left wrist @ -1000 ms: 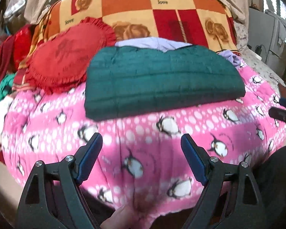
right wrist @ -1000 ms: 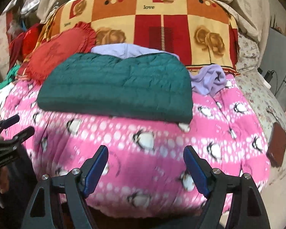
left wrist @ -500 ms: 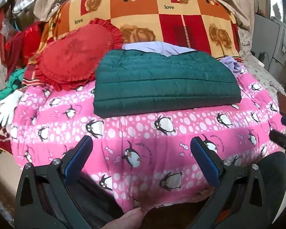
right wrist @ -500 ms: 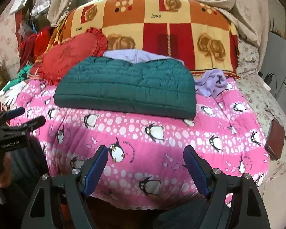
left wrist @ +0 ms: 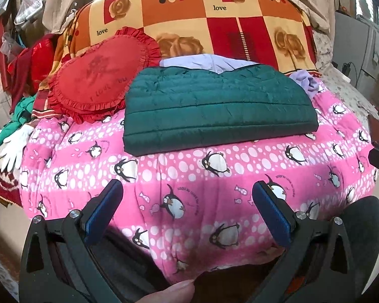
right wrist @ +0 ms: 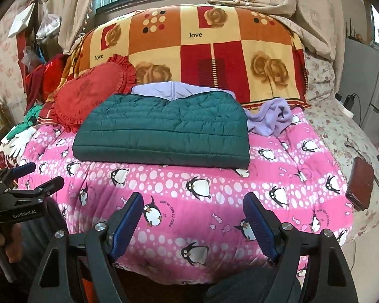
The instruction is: Fold large clothes
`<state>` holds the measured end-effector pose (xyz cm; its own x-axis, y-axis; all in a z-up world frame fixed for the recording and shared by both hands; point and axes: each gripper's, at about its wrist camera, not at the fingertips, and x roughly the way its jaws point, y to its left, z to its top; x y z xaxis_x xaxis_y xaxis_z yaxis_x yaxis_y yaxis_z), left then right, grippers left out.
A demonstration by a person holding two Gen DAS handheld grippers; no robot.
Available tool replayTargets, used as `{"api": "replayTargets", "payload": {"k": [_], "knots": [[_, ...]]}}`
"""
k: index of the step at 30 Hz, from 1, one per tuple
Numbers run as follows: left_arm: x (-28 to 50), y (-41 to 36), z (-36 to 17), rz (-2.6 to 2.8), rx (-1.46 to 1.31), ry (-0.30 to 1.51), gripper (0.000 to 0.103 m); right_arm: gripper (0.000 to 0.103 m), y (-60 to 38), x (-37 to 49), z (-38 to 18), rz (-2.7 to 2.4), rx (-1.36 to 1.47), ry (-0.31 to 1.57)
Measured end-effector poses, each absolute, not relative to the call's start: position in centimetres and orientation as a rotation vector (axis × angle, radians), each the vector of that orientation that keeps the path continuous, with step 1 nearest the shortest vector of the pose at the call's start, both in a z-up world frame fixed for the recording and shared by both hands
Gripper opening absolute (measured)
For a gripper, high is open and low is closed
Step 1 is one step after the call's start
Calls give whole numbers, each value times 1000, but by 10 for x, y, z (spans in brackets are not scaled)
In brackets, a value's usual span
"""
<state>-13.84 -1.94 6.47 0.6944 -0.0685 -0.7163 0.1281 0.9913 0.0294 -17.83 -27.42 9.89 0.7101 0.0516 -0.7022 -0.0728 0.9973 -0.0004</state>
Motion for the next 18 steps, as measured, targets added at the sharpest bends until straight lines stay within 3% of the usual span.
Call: {"api": "replayTargets", "payload": {"k": [18], "knots": [[-138, -23, 59, -117, 59, 807, 102, 79, -273, -178, 94, 84, -22, 783]]}}
